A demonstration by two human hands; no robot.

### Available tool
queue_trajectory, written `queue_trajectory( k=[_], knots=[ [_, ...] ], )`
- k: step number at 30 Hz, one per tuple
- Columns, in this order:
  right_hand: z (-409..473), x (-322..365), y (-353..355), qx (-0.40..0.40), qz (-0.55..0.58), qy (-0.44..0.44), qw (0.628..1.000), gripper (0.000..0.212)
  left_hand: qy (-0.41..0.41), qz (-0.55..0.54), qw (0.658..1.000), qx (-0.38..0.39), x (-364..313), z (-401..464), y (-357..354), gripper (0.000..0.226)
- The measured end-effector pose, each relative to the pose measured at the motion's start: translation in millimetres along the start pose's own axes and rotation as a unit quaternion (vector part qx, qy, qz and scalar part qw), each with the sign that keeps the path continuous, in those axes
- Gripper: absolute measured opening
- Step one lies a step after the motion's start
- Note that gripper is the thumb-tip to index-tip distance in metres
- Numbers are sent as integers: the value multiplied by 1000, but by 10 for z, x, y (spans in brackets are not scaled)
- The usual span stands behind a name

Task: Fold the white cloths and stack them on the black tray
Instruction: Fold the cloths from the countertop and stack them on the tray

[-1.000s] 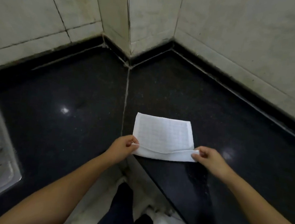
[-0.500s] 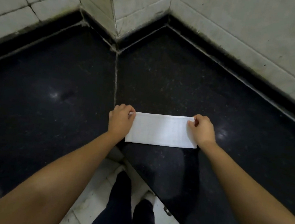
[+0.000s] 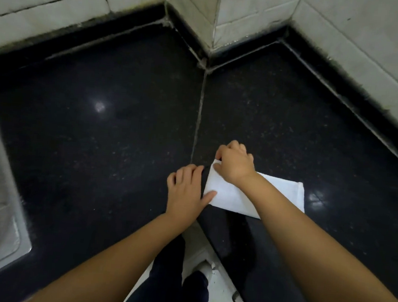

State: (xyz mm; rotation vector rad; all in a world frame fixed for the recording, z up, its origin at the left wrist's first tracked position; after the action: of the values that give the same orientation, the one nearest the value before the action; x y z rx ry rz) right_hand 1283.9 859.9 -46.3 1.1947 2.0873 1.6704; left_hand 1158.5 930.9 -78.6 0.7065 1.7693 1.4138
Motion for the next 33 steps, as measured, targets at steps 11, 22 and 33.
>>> queue_trajectory(
  k=[11,22,33],
  knots=[
    [-479,-214,702,-75,210,46,974,31,12,-227,958,175,-365,274,450,11],
    [-1373,-432,1740,-386,276,148,868,20,-170,-347,919,-78,-970,194,1980,12],
    [-2038,-596,-345,-138,248,55,957,17,-193,-148,944,222,-328,-614,198,16]
  ],
)
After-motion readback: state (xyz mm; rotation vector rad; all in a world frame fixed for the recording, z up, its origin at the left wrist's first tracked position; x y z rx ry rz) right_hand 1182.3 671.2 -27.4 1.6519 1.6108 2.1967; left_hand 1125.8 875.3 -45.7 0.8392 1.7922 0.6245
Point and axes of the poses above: each hand's wrist, its own z-axis towards the middle knuckle, its own y-axis out of the back of the hand, x = y × z, the point moved 4 cm from there along z, towards the middle knuckle, and after that the axes turned 15 degrees about y, right-handed, at the moved point
